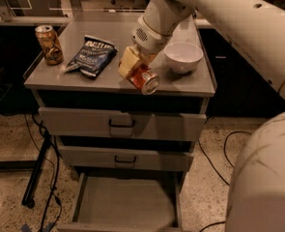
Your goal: Place coke can into bottom drawer
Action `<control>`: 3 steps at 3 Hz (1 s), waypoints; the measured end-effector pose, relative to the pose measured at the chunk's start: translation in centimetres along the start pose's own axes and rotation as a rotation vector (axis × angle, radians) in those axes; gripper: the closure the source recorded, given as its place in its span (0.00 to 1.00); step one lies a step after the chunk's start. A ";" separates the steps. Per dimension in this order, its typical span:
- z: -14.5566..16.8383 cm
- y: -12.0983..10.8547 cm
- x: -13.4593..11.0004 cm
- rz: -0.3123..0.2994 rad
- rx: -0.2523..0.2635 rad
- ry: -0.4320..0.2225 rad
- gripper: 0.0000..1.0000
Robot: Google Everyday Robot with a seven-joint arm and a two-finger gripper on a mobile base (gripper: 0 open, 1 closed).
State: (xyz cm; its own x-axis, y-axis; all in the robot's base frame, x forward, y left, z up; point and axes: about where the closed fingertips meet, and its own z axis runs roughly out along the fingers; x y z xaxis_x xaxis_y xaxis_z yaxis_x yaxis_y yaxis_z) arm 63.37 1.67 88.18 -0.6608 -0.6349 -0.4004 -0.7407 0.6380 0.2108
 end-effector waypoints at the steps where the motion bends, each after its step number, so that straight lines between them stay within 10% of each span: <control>1: 0.0 1.0 2.5 0.026 -0.015 0.018 1.00; 3: 0.3 4.9 8.5 0.086 -0.074 0.034 1.00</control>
Offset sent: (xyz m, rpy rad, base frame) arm -0.1099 -0.0340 -0.0318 0.0220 0.1232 -0.0649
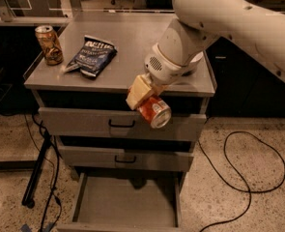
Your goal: Place coke can into bottom drawer
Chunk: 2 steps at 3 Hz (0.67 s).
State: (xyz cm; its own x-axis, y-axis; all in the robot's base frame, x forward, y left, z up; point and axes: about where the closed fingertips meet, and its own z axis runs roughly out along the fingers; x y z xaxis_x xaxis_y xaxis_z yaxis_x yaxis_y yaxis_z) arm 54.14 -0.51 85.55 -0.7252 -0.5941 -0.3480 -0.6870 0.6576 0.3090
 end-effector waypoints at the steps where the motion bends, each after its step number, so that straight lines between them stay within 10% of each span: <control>1: 0.3 0.1 0.5 0.005 -0.005 0.007 1.00; 2: 0.8 0.2 0.9 0.012 -0.016 0.019 1.00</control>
Offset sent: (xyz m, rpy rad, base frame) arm -0.0164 -0.0011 -0.0265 -0.0004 0.0762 -0.0047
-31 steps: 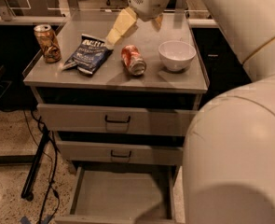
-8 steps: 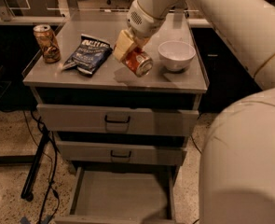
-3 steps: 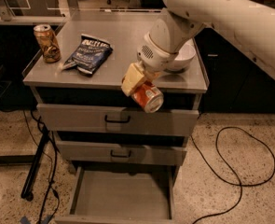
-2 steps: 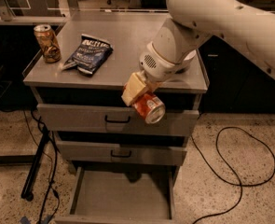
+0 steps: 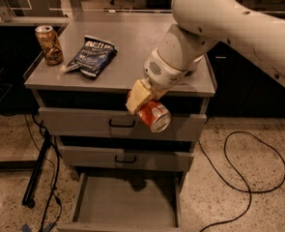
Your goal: Place coke can into bottom drawer
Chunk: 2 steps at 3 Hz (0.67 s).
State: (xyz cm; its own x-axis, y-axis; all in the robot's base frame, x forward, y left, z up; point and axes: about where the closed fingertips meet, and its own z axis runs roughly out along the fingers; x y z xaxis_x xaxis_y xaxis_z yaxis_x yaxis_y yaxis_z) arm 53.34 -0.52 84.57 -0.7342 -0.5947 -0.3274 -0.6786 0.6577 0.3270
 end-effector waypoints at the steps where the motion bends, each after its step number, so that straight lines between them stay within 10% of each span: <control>1: 2.8 0.4 2.1 0.055 -0.037 0.035 1.00; 2: 6.6 0.8 5.0 0.131 -0.081 0.076 1.00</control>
Offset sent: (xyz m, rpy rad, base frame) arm -0.0703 0.0076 -0.1278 0.0176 0.2760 -0.1225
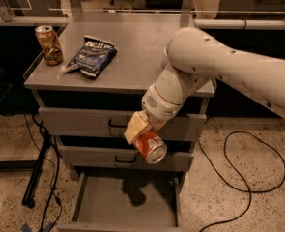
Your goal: Place coke can into bottom drawer
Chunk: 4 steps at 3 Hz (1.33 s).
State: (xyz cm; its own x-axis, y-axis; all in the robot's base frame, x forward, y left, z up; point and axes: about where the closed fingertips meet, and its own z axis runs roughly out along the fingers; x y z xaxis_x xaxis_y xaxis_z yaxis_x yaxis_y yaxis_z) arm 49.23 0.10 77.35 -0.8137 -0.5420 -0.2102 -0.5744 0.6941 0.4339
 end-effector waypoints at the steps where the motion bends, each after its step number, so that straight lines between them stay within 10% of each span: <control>1: 3.3 -0.1 1.2 0.037 -0.057 0.038 1.00; 4: 12.5 -2.0 4.3 0.172 -0.163 0.129 1.00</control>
Offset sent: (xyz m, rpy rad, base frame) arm -0.0114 0.0083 -0.0299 0.0197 0.0712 -0.0039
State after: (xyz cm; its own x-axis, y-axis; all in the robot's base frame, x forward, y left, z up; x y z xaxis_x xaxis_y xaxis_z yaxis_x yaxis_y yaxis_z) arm 45.72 2.30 64.67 -0.8738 -0.4861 -0.0126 -0.3986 0.7012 0.5911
